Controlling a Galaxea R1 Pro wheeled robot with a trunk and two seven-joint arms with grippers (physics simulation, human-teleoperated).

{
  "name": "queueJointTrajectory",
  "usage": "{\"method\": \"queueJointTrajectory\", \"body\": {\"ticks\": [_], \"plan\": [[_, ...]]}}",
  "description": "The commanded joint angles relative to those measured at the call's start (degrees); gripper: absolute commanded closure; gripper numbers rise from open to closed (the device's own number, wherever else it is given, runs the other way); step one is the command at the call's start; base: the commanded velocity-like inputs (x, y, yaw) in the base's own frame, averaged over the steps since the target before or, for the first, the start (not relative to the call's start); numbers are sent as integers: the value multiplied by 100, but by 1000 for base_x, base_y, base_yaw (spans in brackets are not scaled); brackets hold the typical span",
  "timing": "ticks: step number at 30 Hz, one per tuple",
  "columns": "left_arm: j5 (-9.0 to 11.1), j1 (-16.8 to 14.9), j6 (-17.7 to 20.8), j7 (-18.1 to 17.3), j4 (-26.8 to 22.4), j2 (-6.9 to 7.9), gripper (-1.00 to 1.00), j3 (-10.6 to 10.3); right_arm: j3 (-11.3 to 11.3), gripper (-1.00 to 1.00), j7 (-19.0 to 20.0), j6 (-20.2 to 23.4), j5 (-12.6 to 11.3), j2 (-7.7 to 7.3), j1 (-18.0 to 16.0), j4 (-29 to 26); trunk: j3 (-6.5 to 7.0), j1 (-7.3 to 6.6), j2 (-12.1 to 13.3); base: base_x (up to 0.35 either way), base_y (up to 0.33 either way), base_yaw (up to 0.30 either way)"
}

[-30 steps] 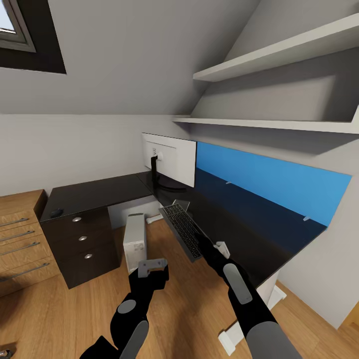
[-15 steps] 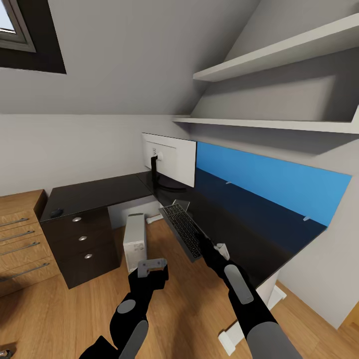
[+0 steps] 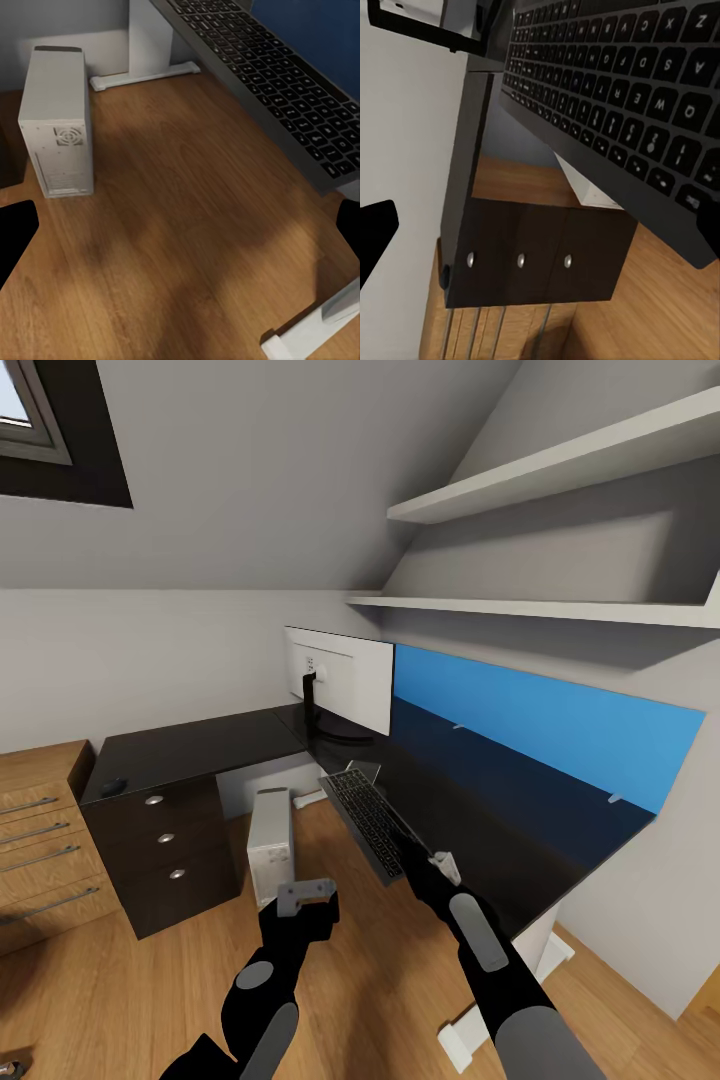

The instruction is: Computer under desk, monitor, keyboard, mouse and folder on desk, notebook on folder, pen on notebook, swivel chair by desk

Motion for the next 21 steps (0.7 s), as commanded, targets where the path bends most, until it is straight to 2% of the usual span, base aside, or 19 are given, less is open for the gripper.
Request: {"method": "queueJointTrajectory", "body": {"ticks": [1,8,13,21], "plan": [[49,-6,12,51,-8,1,-100,-9,1,-100,-22,12,-41,-1,-3,-6,-6,0,-4,0,0,0],[49,-6,12,51,-5,1,-100,-13,0,-100,-47,-125,-43,-10,-3,-3,-6,0,-4,0,0,0],[49,-6,12,51,-2,1,-100,-10,6,-100,-265,-328,-52,-6,12,-18,-6,0,-4,0,0,0],[49,-6,12,51,-1,1,-100,-10,3,-100,-495,-380,-59,-6,38,-48,-6,0,-4,0,0,0]]}}
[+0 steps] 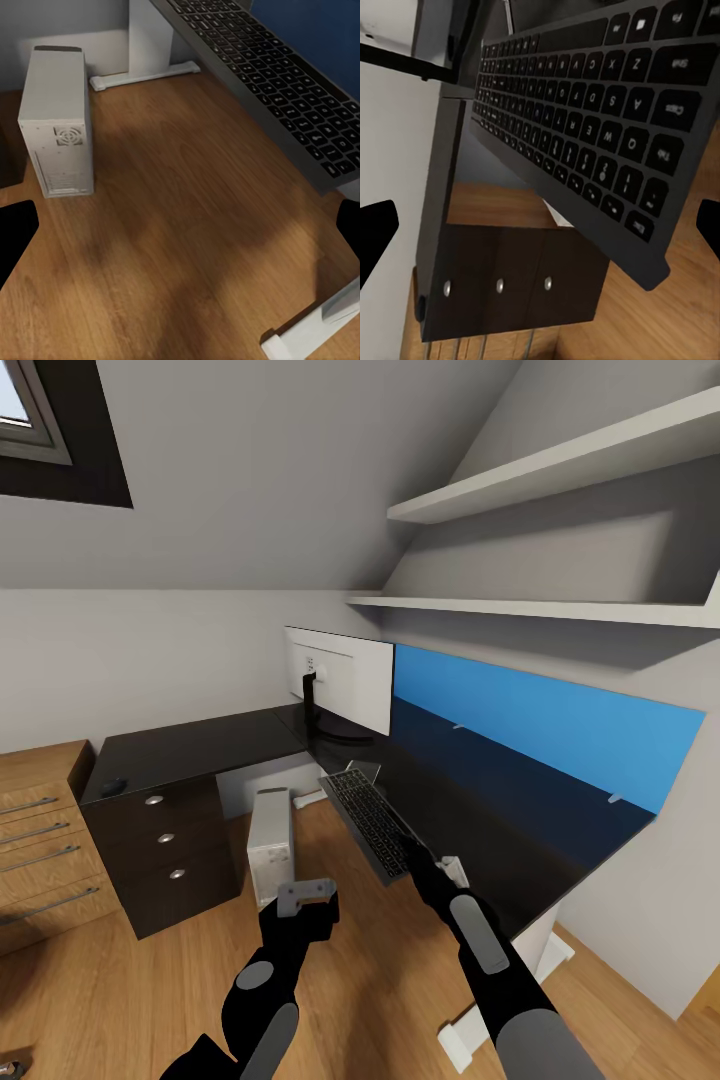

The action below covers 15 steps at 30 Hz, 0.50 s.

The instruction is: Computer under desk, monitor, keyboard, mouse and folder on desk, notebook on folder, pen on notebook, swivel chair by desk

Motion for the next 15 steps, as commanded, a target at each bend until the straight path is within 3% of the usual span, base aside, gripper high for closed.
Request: {"method": "queueJointTrajectory", "body": {"ticks": [1,15], "plan": [[49,-6,13,51,-7,1,-100,-8,4,-100,-49,11,-47,0,-2,-13,-6,0,-4,0,0,0],[49,-6,13,51,-7,1,-100,-1,2,-100,-69,6,-67,1,1,-7,-6,0,-4,0,0,0]]}}
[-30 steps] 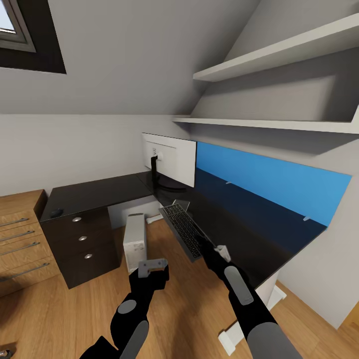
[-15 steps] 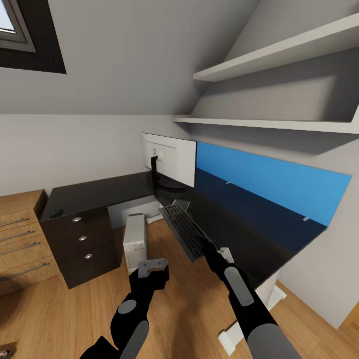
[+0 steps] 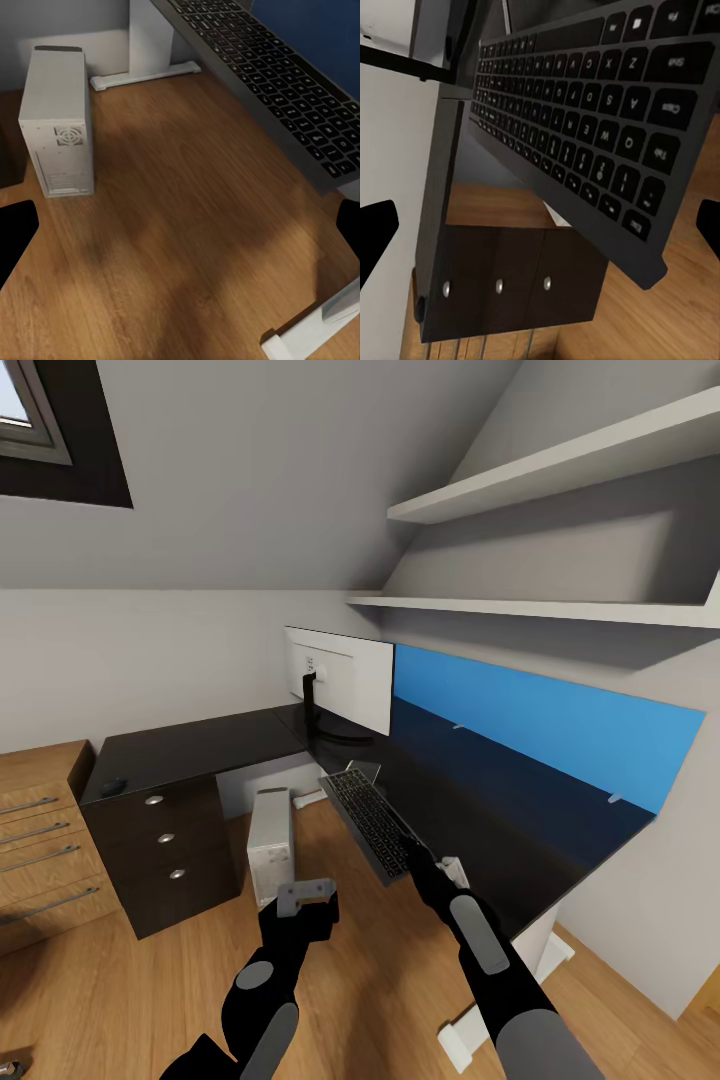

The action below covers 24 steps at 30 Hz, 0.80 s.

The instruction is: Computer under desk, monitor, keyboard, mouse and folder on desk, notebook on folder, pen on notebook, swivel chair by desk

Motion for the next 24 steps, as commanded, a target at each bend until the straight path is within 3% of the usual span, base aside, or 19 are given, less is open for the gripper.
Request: {"method": "queueJointTrajectory", "body": {"ticks": [1,14,24], "plan": [[49,-6,13,51,-7,1,-100,-8,4,-100,-43,12,-50,-1,-2,-11,-6,0,-4,0,0,0],[50,-6,13,51,-7,1,-100,-7,-25,-100,-45,-21,-76,0,-2,33,-6,0,-4,0,0,0],[57,-6,13,46,-48,1,-100,8,-31,-100,-17,-757,-80,-2,-2,191,-6,0,-4,0,0,0]]}}
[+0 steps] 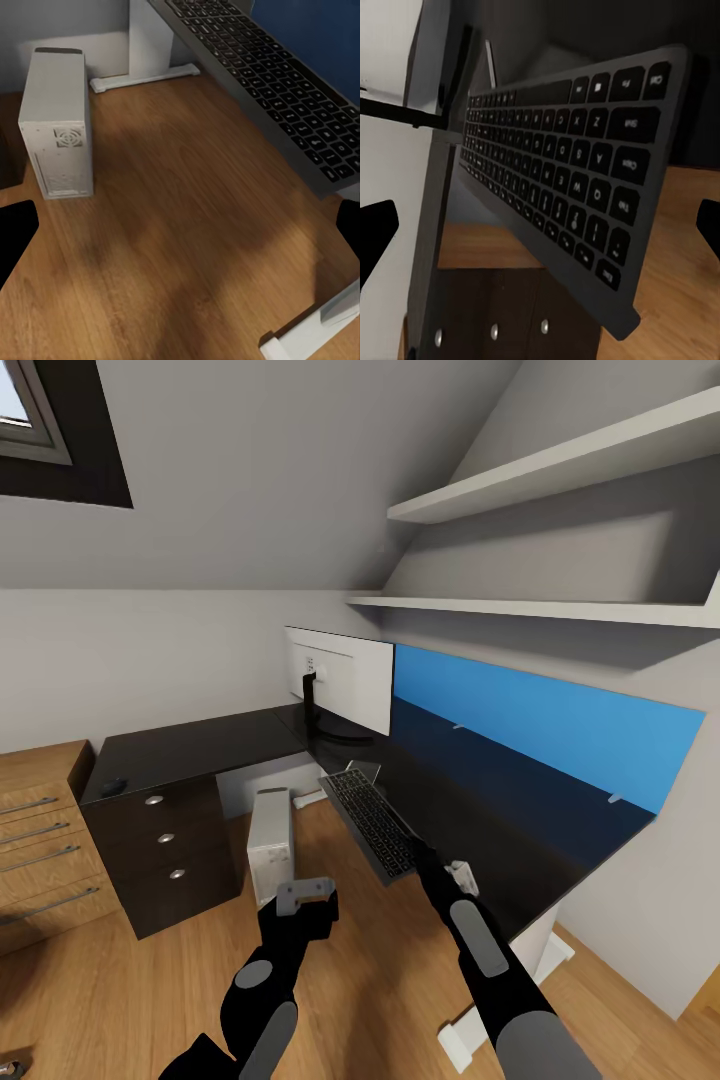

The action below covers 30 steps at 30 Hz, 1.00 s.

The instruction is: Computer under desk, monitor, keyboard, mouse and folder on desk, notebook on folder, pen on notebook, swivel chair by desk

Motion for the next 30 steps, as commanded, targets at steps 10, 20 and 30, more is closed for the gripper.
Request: {"method": "queueJointTrajectory", "body": {"ticks": [10,20,30], "plan": [[66,-6,13,46,-70,-24,-100,280,14,-100,-5,-80,-40,1,-2,103,-60,66,-124,0,0,0],[67,-6,13,46,-72,-25,-100,292,18,-100,-4,-82,-41,1,-2,134,-240,285,-525,0,0,0],[67,-6,13,46,-72,-25,-100,293,19,-100,-4,-83,-41,1,-2,141,-240,285,-525,0,0,0]]}}
